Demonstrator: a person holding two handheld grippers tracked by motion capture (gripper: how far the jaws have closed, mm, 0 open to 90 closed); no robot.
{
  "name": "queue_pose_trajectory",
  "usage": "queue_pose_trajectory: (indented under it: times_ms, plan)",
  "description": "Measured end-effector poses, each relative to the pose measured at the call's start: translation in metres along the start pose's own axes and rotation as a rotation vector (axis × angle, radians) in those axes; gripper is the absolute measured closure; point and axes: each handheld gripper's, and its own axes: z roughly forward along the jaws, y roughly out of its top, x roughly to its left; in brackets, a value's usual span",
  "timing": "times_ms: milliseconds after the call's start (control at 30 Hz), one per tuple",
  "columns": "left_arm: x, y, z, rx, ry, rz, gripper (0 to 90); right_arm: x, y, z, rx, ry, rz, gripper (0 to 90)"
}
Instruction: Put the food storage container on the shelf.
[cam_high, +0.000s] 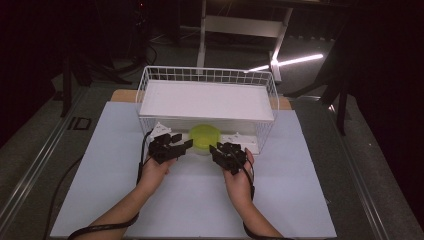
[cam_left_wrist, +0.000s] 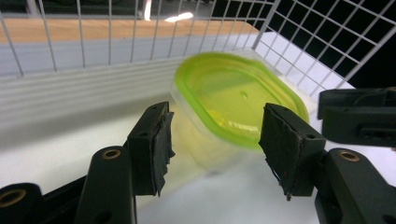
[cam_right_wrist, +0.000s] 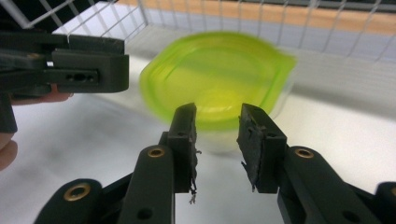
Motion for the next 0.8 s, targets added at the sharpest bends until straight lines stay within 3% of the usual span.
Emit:
queue_pose_trajectory:
  times_ms: [267,400,467,500,533,600,700,800]
  plan:
    - [-0.008,-0.014,-0.017,0.011,-0.015,0.021,40.8,0.013,-0.017,0.009,0.045,0.012,-0.019,71.7]
    - [-0.012,-0.022,-0.026,0.011,-0.031,0.015,36.5,0.017,-0.019,0.017,0.065,0.011,-0.021,78.8]
    - [-0.013,-0.023,-0.027,0.009,-0.034,0.022,28.4,0.018,-0.018,0.019,0.071,0.012,-0.017,83.5]
    - [-0.014,-0.028,-0.030,0.021,-0.039,0.043,28.4,0.019,-0.018,0.020,0.074,0.010,-0.020,86.8]
    - [-0.014,-0.030,-0.031,0.027,-0.029,0.029,16.2,0.020,-0.016,0.024,0.076,0.010,-0.019,89.7]
    - [-0.013,-0.034,-0.034,0.023,-0.027,0.013,14.3,0.020,-0.015,0.026,0.077,0.008,-0.011,89.8]
    - [-0.011,-0.039,-0.036,0.016,-0.038,0.017,2.4,0.019,-0.014,0.032,0.082,-0.006,-0.008,89.9]
    - [-0.010,-0.045,-0.039,-0.018,-0.036,0.016,2.3,0.015,-0.013,0.036,0.082,-0.011,0.010,89.8]
